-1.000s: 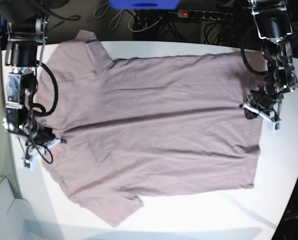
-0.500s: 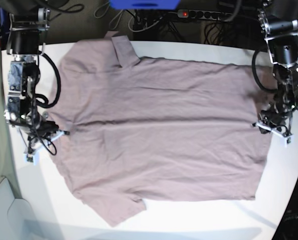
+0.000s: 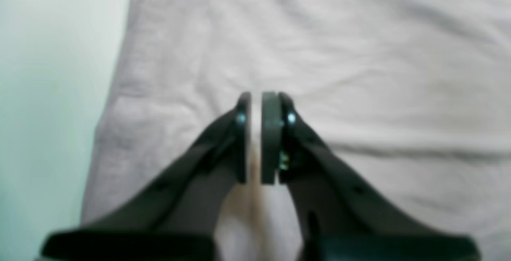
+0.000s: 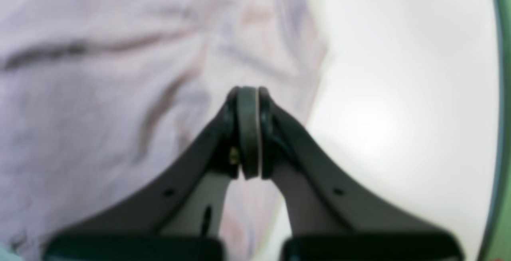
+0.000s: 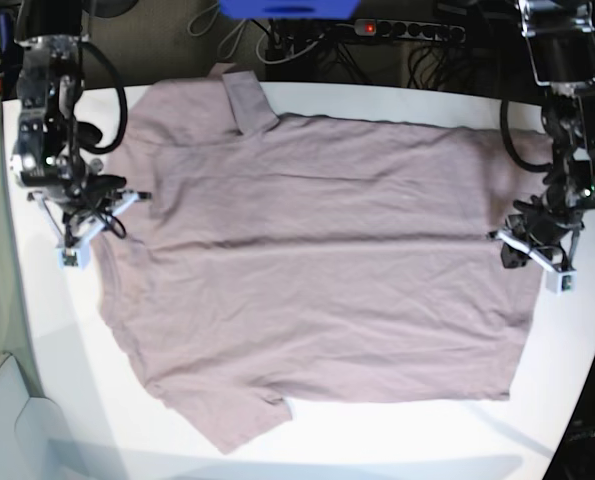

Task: Layout the t-shirt on the table in an organized manner, then fold the t-shirt properly
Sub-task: 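Release the shirt and move both grippers to the shoulder corners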

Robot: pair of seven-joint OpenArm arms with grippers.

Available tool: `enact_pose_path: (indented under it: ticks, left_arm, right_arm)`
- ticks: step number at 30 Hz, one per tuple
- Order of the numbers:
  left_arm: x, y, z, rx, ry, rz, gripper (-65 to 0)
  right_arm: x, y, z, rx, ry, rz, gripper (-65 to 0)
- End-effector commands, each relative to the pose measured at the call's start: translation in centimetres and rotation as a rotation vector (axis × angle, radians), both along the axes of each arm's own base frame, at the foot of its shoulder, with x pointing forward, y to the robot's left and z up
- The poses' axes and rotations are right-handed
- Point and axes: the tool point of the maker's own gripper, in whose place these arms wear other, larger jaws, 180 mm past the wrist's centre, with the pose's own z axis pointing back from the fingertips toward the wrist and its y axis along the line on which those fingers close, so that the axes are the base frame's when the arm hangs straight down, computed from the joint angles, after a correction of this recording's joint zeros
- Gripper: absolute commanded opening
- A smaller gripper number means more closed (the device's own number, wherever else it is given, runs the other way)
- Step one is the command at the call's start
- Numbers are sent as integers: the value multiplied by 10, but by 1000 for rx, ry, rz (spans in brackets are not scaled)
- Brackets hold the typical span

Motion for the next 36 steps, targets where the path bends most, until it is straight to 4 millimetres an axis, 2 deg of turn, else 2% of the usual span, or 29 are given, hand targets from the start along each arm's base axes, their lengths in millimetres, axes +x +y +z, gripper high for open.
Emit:
enact_pose_path:
  ticks: [1, 5, 8, 10, 14, 16, 20, 23, 28, 32, 36]
  left_arm:
    - [4, 4, 17, 24, -48, -8, -598]
    - [-17, -6, 19, 38, -49, -36, -597]
    - [-36, 7, 19, 51, -44, -1, -577]
    - [-47, 13, 20, 63, -38, 13, -507]
    - [-72, 36, 20, 92, -18, 67, -309]
    - [-84, 44, 23, 110, -14, 74, -262]
    - [-106, 50, 24, 137, -5, 2, -259]
    - [-123, 61, 25, 135, -14, 30, -258]
    - [-147, 77, 26, 159, 15, 27, -257]
    - [-161, 93, 31, 188, 41, 28, -259]
    - [-170, 103, 36, 201, 35, 51, -259]
  right_arm:
    - [7, -2, 18, -17, -67, 11, -650]
    - [-16, 6, 17, -20, -51, 34, -650]
    - [-30, 14, 14, -3, -41, 39, -650]
    - [-37, 16, 10, 6, -28, 33, -650]
    - [-44, 8, 7, 53, -27, -71, -650]
    - [-46, -3, 8, 63, -38, -131, -650]
    - [-50, -18, 10, 58, -47, -184, -650]
    - [-52, -28, 12, 48, -52, -215, -650]
    - [-58, -34, 7, 40, -36, -227, -650]
    - [-66, -34, -16, 54, 34, -237, -650]
    - [-75, -48, -34, 34, 95, -244, -650]
